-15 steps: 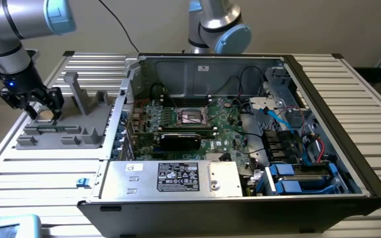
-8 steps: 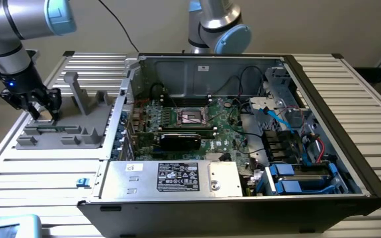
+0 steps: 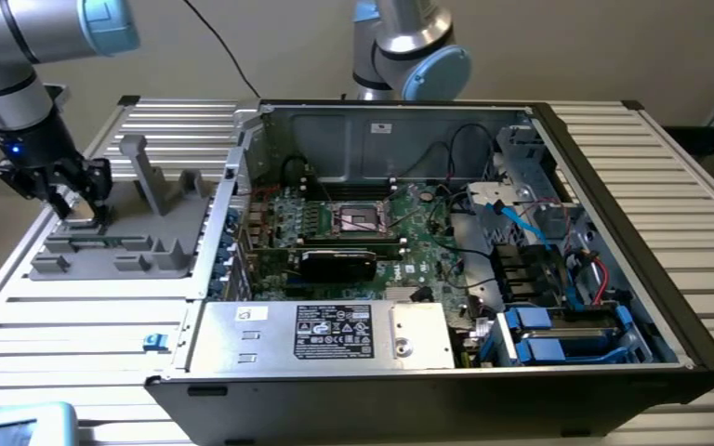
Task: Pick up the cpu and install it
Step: 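Pick up the cpu and move it towards the insertion slot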
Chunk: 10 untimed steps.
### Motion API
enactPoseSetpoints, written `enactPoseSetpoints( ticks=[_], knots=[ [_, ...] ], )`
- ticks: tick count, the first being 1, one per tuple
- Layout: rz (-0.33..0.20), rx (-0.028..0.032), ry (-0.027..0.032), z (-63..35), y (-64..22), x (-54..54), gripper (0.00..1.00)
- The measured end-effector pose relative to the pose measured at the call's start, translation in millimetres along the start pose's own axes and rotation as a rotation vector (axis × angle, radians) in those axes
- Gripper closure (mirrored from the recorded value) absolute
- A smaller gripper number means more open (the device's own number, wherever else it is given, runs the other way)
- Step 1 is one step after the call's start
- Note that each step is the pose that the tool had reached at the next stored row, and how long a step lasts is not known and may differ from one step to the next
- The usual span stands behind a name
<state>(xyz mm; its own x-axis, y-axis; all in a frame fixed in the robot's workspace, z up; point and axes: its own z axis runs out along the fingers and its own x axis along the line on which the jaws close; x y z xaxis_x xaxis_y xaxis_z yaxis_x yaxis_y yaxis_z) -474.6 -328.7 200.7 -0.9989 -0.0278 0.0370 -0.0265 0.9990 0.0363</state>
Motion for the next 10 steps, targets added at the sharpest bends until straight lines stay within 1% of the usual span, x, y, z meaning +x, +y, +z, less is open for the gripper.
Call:
enactPoseSetpoints(
  ticks=[10],
  knots=[
    [0.0, -0.0001, -0.0001, -45.4, 1.6, -0.7, 0.44]
  ],
)
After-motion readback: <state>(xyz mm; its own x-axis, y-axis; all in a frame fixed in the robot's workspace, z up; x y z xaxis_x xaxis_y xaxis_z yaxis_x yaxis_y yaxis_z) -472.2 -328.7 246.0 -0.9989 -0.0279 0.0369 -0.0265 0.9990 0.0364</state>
